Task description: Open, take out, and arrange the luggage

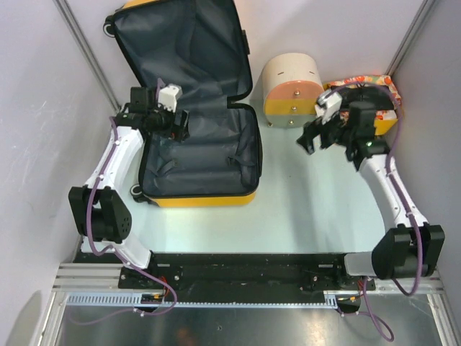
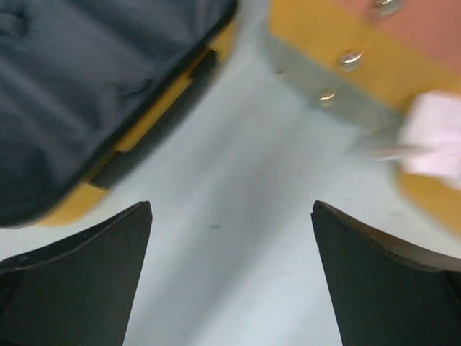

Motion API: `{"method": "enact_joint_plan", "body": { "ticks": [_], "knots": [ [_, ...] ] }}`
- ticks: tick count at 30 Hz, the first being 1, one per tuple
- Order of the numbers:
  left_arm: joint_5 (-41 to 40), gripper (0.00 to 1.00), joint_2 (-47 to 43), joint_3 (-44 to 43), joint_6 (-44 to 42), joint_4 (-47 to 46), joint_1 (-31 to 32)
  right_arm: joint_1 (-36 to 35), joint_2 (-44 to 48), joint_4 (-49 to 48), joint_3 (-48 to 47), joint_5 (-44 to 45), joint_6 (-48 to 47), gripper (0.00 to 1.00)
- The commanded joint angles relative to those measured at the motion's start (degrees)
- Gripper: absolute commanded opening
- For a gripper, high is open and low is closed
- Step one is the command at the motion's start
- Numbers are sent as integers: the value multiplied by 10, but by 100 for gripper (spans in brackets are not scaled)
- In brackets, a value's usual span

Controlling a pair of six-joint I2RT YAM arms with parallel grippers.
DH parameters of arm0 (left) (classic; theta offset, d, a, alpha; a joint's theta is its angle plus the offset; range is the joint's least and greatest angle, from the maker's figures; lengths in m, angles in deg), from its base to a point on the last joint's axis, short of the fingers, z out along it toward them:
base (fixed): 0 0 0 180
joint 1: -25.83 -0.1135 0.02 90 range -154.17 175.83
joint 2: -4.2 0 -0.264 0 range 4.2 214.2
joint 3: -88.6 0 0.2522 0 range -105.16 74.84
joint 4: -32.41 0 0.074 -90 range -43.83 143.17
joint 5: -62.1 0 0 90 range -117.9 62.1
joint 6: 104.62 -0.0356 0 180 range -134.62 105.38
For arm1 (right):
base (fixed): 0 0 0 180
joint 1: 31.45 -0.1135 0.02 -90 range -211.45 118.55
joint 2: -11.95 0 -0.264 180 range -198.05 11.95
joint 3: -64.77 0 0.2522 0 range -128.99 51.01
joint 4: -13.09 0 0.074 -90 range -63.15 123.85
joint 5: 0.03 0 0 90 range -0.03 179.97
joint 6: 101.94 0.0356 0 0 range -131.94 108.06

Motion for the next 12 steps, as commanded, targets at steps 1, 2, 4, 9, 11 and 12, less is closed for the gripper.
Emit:
{"method": "enact_joint_plan", "body": {
  "ticks": [1, 2, 4, 9, 11, 12],
  "knots": [
    [-83, 100, -47, 73, -36, 11, 41, -75, 62, -61, 134, 64, 212, 98],
    [-82, 100, -53, 89, -37, 10, 46, -87, 72, -73, 155, 71, 230, 98],
    [-65, 100, -75, 126, -28, 8, 57, -120, 94, -89, 194, 92, 227, 98],
    [-63, 100, -125, 183, -13, -11, 75, -126, 108, -108, 212, 119, 202, 98],
    [-67, 100, -147, 190, -22, -17, 75, -126, 115, -120, 211, 131, 194, 99],
    [-70, 100, -155, 191, -26, -16, 75, -124, 117, -136, 211, 133, 191, 99]
  ]
}}
